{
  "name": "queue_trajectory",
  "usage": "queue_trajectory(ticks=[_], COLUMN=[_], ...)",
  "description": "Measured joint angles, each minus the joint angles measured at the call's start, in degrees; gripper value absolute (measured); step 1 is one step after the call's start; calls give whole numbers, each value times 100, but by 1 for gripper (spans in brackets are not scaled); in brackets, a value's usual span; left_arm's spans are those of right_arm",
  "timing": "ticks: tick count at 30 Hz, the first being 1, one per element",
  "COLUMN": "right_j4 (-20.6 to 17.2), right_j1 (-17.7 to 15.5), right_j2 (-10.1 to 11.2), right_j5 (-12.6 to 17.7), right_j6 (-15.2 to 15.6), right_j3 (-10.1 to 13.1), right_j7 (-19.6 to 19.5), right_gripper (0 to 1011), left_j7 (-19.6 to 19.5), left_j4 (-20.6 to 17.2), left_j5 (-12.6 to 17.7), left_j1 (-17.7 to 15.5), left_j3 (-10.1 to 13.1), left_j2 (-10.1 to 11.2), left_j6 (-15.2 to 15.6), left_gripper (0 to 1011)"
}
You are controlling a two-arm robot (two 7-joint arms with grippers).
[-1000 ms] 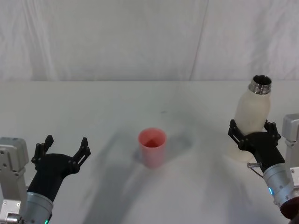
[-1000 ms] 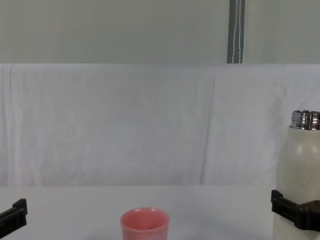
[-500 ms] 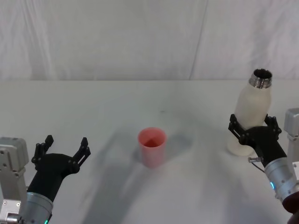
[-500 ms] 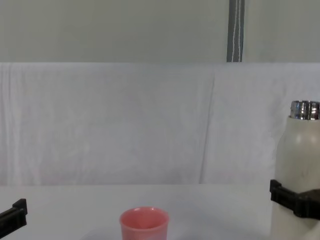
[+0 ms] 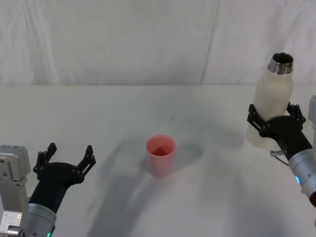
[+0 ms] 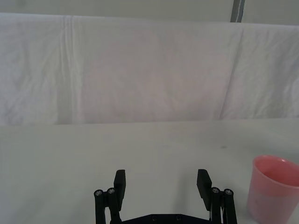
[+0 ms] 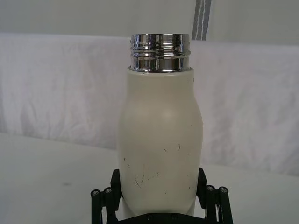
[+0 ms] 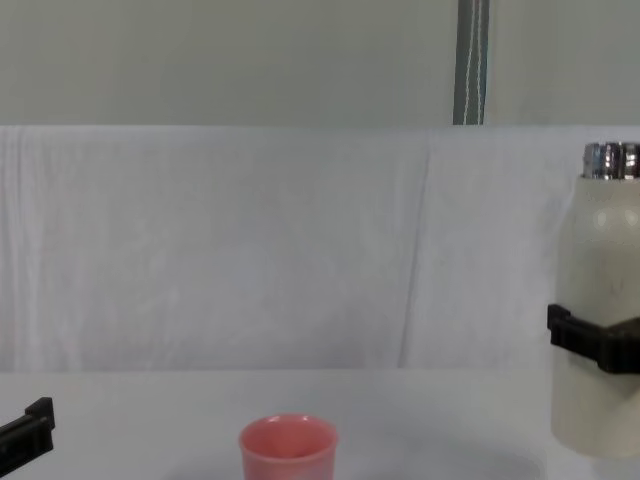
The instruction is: Grasp the thermos with one hand and pour water into the cup lid.
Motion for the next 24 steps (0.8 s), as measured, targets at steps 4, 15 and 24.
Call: queue_trajectory(ticks=[4,15,24], right_j4=[-83,-117,-105], right_j1=[52,103,255], right_j2=[63,187,503], right_j5=[-21,-73,-687], right_j6=[72,102,82], right_j3=[-16,-69,-385], right_j7=[41,95,141], right_gripper=[950,950,950], left_j7=[0,0,0], left_j4=[0,0,0], left_j5=[0,0,0], left_j1=[0,0,0], left_j3=[0,0,0], left_j2=[0,0,0], left_j6=[0,0,0], left_gripper=[1001,1001,1001])
